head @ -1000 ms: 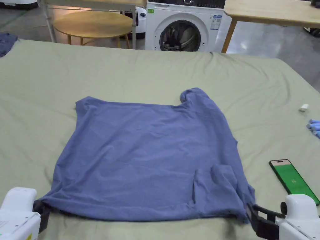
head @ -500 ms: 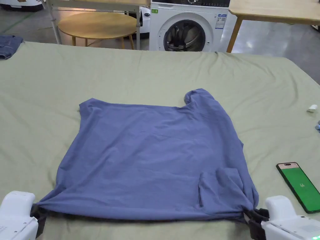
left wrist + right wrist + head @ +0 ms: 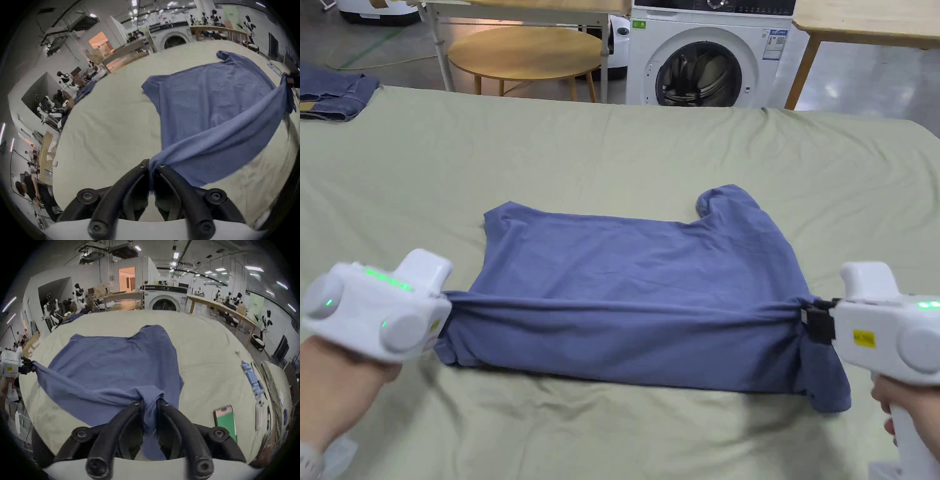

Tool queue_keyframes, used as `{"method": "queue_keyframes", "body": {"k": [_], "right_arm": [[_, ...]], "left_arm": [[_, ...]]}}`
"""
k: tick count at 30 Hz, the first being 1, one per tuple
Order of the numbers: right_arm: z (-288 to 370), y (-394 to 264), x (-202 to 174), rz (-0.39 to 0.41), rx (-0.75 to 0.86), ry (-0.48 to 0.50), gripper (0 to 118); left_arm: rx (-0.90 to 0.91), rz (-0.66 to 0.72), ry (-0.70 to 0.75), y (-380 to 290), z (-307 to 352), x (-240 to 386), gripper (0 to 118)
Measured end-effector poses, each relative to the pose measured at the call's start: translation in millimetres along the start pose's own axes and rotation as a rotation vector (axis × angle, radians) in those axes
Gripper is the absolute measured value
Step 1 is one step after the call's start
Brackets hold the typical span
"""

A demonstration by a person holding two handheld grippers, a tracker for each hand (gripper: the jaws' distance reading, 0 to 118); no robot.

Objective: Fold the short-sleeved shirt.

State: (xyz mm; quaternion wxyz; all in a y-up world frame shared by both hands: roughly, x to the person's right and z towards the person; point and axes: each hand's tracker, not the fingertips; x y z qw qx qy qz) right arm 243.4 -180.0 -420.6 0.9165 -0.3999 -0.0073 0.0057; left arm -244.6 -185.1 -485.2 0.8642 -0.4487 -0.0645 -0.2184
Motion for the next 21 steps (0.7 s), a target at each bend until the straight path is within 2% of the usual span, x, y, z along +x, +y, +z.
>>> {"method": "queue_keyframes", "body": {"k": [4, 7, 8, 9, 10, 11, 15, 17, 18, 19, 20, 21], "right_arm": [[-50.5, 16.1, 4.9, -0.016, -0.082, -0.008, 13], [-58.6, 12.6, 9.6, -0.032, -0.092, 0.011, 14], [-55.6, 10.7, 11.1, -0.041, -0.075, 0.053, 32], [-46.3, 7.9, 16.3, -0.069, -0.072, 0.091, 62], [-36.1, 4.0, 17.2, -0.099, -0.068, 0.121, 95], [-18.5, -2.1, 15.6, -0.121, -0.025, 0.128, 111], [59.6, -41.4, -9.6, -0.057, 0.25, 0.09, 110], [81.4, -66.6, -28.0, -0.06, 0.347, 0.095, 107], [90.3, -79.2, -36.9, -0.063, 0.37, 0.061, 97], [96.5, -89.3, -43.6, -0.07, 0.383, 0.024, 73], [102.4, -99.9, -50.2, -0.078, 0.402, -0.003, 12], [101.4, -106.6, -56.0, -0.083, 0.402, -0.023, 0]], "left_arm": [[-0.099, -0.005, -0.045, 30.7, -37.2, 1.7, 0], [-0.099, -0.022, -0.055, 33.4, -41.6, 4.8, 0], [-0.069, -0.015, -0.062, 30.5, -34.6, 3.7, 11], [-0.019, 0.033, -0.074, 26.5, -24.4, 1.0, 39], [0.016, 0.077, -0.107, 19.6, -13.4, -0.1, 81], [0.074, 0.102, -0.116, 9.4, 1.1, 0.5, 114], [0.344, 0.216, -0.01, -46.5, 68.1, 21.3, 117], [0.436, 0.315, -0.023, -80.2, 89.4, 33.5, 116], [0.458, 0.35, -0.037, -98.0, 98.0, 40.7, 112], [0.451, 0.372, -0.046, -108.6, 98.2, 45.5, 95], [0.433, 0.373, -0.065, -122.5, 100.7, 50.7, 37], [0.406, 0.388, -0.081, -133.2, 100.8, 54.8, 0]]}}
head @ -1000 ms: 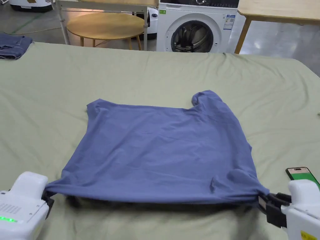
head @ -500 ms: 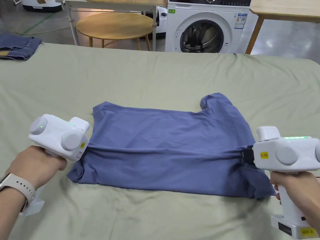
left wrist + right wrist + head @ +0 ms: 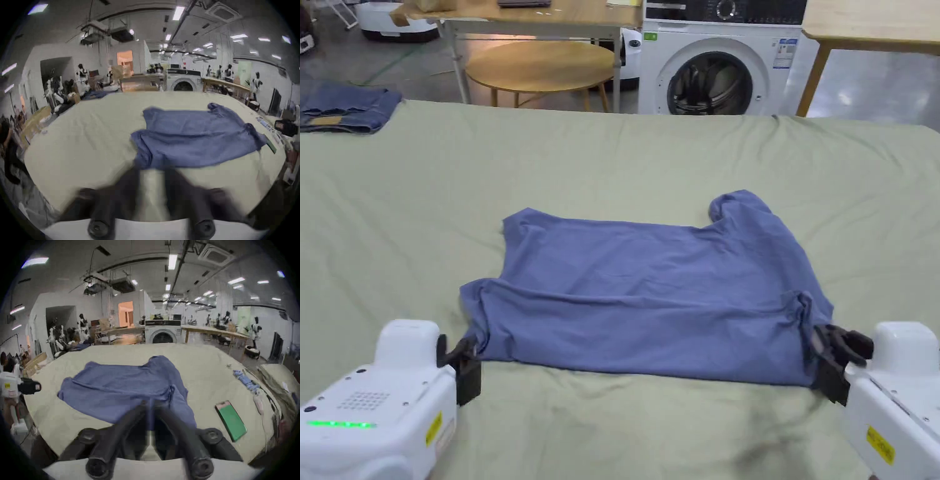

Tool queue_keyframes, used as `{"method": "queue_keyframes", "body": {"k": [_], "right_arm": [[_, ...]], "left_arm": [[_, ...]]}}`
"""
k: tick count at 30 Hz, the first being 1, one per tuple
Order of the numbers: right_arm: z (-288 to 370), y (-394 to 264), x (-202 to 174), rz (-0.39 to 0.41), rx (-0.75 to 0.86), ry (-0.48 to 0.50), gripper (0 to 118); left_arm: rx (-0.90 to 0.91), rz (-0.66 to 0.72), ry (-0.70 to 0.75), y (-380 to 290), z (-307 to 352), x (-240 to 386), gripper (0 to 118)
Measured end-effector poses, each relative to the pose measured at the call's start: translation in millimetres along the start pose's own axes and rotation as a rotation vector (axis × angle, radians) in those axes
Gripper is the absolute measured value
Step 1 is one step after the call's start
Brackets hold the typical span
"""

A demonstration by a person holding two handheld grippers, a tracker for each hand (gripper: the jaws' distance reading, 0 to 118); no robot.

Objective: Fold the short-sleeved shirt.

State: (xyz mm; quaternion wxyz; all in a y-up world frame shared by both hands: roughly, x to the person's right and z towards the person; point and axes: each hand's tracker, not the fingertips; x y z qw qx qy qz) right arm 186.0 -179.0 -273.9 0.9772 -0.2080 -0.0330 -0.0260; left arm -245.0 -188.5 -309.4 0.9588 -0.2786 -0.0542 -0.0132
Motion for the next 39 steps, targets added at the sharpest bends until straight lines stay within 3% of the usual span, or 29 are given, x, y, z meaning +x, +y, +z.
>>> {"method": "queue_keyframes", "body": {"k": [1, 3, 10, 11, 13, 16, 22, 25, 27, 29, 30, 31, 32, 33, 37, 38, 39], "right_arm": [[7.2, -5.2, -1.1, -0.004, 0.026, -0.014, 0], [16.0, -11.7, -2.6, -0.053, -0.02, 0.089, 0], [15.0, -17.6, -2.5, -0.017, -0.051, 0.068, 0], [14.9, -18.2, -1.4, -0.018, -0.054, 0.064, 0], [11.4, -18.1, 5.7, -0.018, -0.061, 0.057, 0], [7.7, -19.1, 13.6, -0.018, -0.075, 0.04, 0], [-2.5, -23.2, 33.2, -0.018, -0.108, -0.009, 0], [-12.7, -25.0, 45.3, -0.013, -0.142, -0.057, 0], [-25.6, -27.8, 53.3, 0.004, -0.185, -0.108, 0], [-40.1, -31.0, 61.5, 0.01, -0.2, -0.132, 0], [-49.7, -31.6, 65.2, 0.001, -0.213, -0.141, 11], [-59.1, -31.2, 68.5, -0.014, -0.229, -0.135, 41], [-69.2, -31.3, 72.0, -0.026, -0.243, -0.127, 94], [-81.8, -32.0, 73.8, -0.045, -0.263, -0.127, 117], [-125.4, -32.2, 70.5, -0.015, -0.316, -0.117, 115], [-135.9, -32.8, 68.6, -0.002, -0.33, -0.122, 91], [-143.9, -33.1, 68.1, -0.002, -0.351, -0.092, 45]], "left_arm": [[-0.063, 0.028, 0.019, -9.2, -0.9, -1.8, 0], [-0.132, 0.075, -0.012, -19.0, -15.6, -18.9, 0], [-0.139, 0.05, 0.034, -10.7, -43.7, -33.5, 0], [-0.143, 0.05, 0.037, -6.6, -52.4, -35.4, 19], [-0.176, 0.05, 0.043, 3.8, -76.0, -41.5, 87], [-0.193, 0.06, 0.051, 9.5, -103.0, -40.6, 118], [-0.276, 0.027, 0.112, 23.0, -167.6, -37.5, 113], [-0.314, 0.014, 0.116, 21.6, -192.0, -34.0, 85], [-0.318, -0.024, 0.115, 20.7, -183.1, -15.9, 74], [-0.29, -0.074, 0.088, 25.1, -174.1, -5.9, 39], [-0.284, -0.073, 0.085, 26.2, -167.6, 0.0, 27], [-0.263, -0.099, 0.092, 26.9, -163.7, 4.6, 15], [-0.263, -0.098, 0.071, 28.0, -161.5, 6.9, 10], [-0.267, -0.079, 0.067, 29.3, -160.3, 8.1, 10], [-0.257, -0.044, 0.052, 33.0, -159.8, 3.3, 8], [-0.26, -0.043, 0.051, 33.5, -162.8, 0.3, 8], [-0.265, -0.042, 0.05, 33.0, -164.3, -1.0, 8]]}}
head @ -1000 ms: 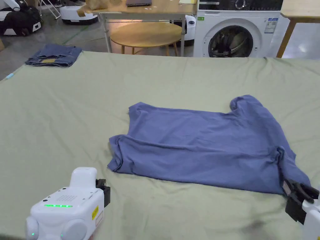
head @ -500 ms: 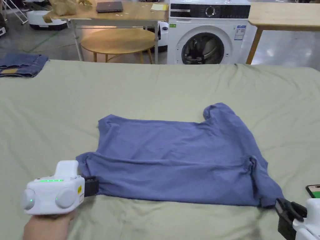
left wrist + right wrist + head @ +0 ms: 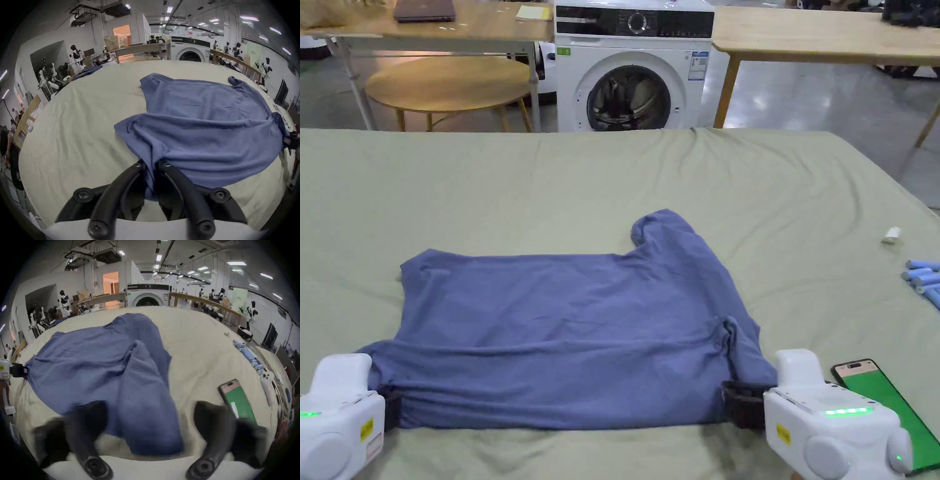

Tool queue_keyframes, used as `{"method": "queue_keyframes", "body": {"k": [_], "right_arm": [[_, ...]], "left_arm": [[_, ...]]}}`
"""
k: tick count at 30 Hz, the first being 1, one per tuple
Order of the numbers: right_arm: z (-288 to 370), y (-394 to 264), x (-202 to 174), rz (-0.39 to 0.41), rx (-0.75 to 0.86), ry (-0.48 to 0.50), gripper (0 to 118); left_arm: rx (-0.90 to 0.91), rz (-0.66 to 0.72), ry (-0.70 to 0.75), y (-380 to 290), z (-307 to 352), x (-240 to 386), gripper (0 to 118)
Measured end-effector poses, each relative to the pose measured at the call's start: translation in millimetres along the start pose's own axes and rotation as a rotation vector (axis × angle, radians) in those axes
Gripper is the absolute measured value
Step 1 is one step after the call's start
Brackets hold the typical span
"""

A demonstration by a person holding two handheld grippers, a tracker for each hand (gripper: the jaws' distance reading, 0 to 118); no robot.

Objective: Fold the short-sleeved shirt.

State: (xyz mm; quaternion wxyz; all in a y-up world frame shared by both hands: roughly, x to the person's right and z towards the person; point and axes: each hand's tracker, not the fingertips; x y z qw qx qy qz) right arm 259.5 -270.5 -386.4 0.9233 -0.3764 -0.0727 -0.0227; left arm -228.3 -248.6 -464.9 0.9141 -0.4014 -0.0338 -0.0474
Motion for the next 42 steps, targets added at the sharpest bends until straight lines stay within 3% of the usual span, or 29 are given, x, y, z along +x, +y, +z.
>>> {"method": "queue_keyframes", "body": {"k": [1, 3, 5, 11, 19, 22, 29, 30, 31, 32, 33, 35, 37, 42], "right_arm": [[-5.2, 1.2, -0.4, -0.01, 0.001, 0.009, 6], [-8.4, 2.0, -6.9, -0.027, -0.005, 0.05, 5], [-0.7, 0.6, -12.9, 0.005, 0.004, 0.032, 5], [51.4, -3.2, -1.5, -0.046, 0.083, 0.053, 5], [153.7, -30.3, -11.8, 0.054, 0.169, 0.048, 4], [188.0, -46.3, -4.8, 0.048, 0.176, 0.068, 4], [177.5, -96.0, 8.7, -0.026, -0.022, 0.122, 4], [169.1, -102.6, 9.5, -0.037, -0.043, 0.125, 5], [162.5, -106.6, 10.5, -0.047, -0.049, 0.124, 11], [156.8, -109.6, 12.5, -0.068, -0.061, 0.124, 46], [153.0, -111.0, 14.0, -0.101, -0.075, 0.144, 83], [161.3, -106.9, 12.1, -0.082, -0.068, 0.125, 102], [185.2, -99.2, 5.3, -0.04, 0.066, 0.112, 114], [215.4, -72.3, -31.0, 0.029, 0.382, 0.056, 113]], "left_arm": [[-0.002, 0.002, -0.005, -1.2, -0.4, -0.5, 8], [-0.011, 0.011, -0.012, -3.5, -3.1, -3.5, 7], [-0.012, 0.022, -0.016, -6.9, -0.8, -5.8, 7], [0.034, 0.045, -0.025, -5.0, 31.9, -9.6, 7], [0.121, 0.035, -0.057, -30.7, 118.6, -21.9, 6], [0.132, 0.055, -0.073, -58.2, 155.7, -32.7, 6], [-0.007, 0.185, -0.123, -133.7, 146.3, -44.9, 6], [0.001, 0.212, -0.125, -141.4, 141.0, -45.5, 12], [0.011, 0.22, -0.122, -145.1, 137.4, -44.4, 34], [0.007, 0.217, -0.115, -147.2, 135.9, -43.8, 81], [0.014, 0.213, -0.081, -147.9, 137.8, -43.0, 106], [0.045, 0.206, -0.068, -145.2, 150.3, -43.7, 111], [0.137, 0.194, -0.058, -134.2, 171.9, -42.3, 113], [0.323, 0.029, 0.002, -102.2, 192.2, -17.1, 113]]}}
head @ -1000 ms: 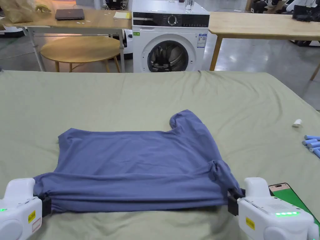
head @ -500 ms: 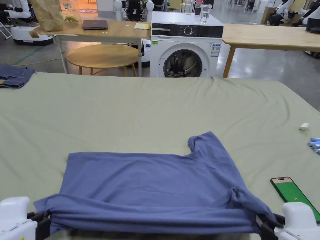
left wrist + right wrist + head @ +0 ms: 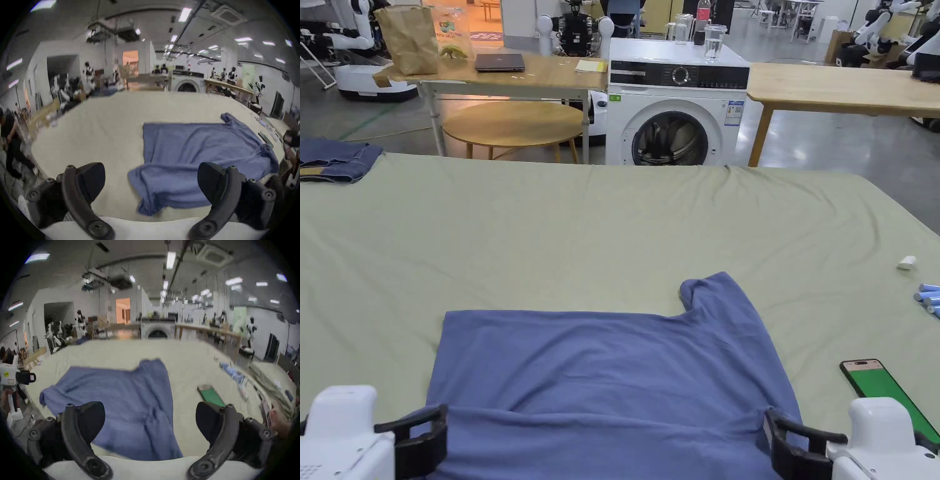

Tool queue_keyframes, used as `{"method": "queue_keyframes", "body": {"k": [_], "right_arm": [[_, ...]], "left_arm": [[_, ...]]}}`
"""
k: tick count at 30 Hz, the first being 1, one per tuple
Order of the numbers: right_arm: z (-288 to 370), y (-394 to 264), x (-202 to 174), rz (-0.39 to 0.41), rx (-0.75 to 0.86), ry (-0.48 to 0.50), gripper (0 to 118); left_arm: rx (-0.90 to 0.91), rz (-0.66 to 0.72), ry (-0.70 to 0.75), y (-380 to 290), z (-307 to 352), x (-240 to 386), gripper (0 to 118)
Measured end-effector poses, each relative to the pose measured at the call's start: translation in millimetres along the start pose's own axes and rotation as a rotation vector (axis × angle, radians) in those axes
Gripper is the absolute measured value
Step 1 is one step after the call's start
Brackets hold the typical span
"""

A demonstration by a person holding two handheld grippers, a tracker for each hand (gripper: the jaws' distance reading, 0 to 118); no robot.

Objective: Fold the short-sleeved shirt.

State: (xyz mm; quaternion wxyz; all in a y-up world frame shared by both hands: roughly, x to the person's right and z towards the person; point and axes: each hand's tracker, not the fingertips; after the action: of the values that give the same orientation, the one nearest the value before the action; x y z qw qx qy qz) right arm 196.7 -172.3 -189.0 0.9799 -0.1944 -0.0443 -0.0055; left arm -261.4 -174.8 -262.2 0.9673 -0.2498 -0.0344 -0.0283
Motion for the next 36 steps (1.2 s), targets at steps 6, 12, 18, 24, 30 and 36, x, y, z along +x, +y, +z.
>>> {"method": "queue_keyframes", "body": {"k": [6, 12, 18, 24, 30, 36], "right_arm": [[-9.7, 13.1, -25.7, -0.026, 0.054, 0.026, 0], [-31.7, 7.3, -32.9, -0.002, -0.005, 0.052, 0], [-65.4, 15.0, -27.9, 0.003, -0.042, 0.05, 0], [-113.8, 25.6, -22.0, 0.028, -0.096, 0.043, 0], [-170.2, 45.2, -7.4, 0.032, -0.191, 0.008, 0], [-255.4, 62.4, 34.1, -0.006, -0.328, -0.039, 0]], "left_arm": [[0.044, -0.057, -0.026, 10.7, -7.9, 25.9, 0], [-0.032, -0.044, -0.031, 16.5, -41.0, 15.7, 0], [-0.092, -0.055, -0.025, 51.2, -103.7, 2.3, 3], [-0.256, -0.074, -0.001, 94.0, -220.8, -15.4, 116], [-0.38, -0.088, 0.038, 102.2, -295.0, -3.5, 107], [-0.409, -0.114, -0.04, 95.0, -299.0, 2.7, 13]]}}
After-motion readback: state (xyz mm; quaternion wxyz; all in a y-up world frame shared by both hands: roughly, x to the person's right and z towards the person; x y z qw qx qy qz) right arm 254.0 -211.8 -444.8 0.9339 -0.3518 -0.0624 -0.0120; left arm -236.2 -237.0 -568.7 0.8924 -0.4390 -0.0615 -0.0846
